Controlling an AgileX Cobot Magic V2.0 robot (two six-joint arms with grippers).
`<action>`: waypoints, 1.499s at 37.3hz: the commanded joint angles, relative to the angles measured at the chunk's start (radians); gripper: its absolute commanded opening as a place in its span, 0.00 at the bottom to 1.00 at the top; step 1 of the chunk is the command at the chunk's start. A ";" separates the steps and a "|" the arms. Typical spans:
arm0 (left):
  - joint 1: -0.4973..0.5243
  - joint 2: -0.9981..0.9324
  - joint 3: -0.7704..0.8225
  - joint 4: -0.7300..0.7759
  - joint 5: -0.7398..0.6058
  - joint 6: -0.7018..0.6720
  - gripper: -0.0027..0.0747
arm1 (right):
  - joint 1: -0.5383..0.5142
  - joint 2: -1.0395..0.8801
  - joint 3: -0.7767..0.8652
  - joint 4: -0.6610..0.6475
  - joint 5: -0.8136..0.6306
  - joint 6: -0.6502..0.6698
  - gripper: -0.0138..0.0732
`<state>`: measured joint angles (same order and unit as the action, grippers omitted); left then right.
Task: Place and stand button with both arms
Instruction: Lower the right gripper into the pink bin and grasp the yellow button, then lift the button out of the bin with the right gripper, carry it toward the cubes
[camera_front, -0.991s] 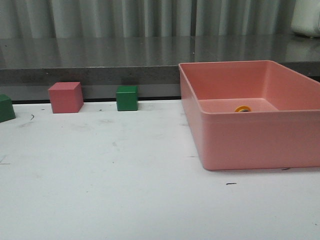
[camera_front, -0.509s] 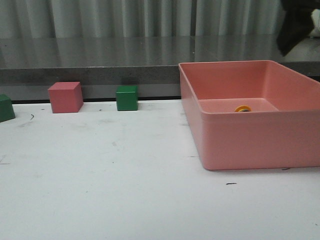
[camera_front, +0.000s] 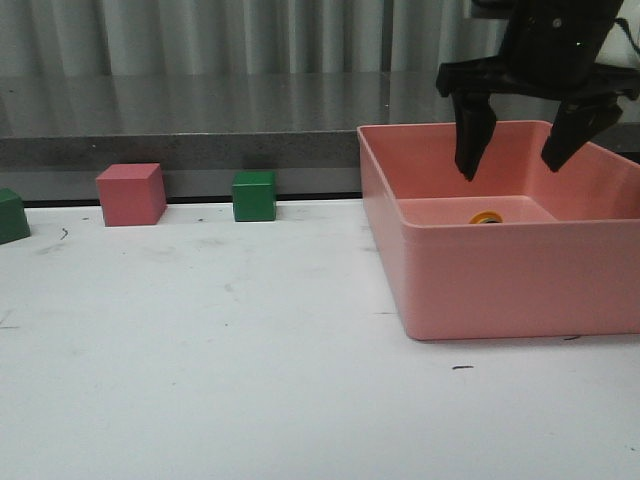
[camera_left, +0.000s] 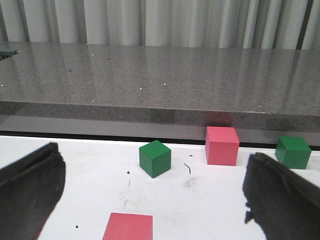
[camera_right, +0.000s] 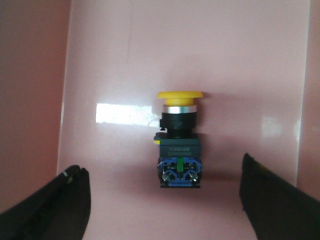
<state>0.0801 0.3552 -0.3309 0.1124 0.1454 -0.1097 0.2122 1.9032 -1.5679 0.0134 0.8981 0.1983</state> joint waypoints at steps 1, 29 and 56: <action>0.002 0.015 -0.038 -0.009 -0.087 -0.003 0.93 | -0.018 0.037 -0.125 -0.008 0.088 0.017 0.87; 0.002 0.015 -0.038 -0.009 -0.087 -0.003 0.93 | -0.045 0.300 -0.344 0.015 0.250 0.019 0.56; 0.002 0.015 -0.038 -0.009 -0.087 -0.003 0.93 | -0.013 0.188 -0.592 0.073 0.436 0.019 0.37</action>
<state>0.0801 0.3552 -0.3325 0.1124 0.1437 -0.1097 0.1828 2.1970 -2.1170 0.0624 1.2263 0.2185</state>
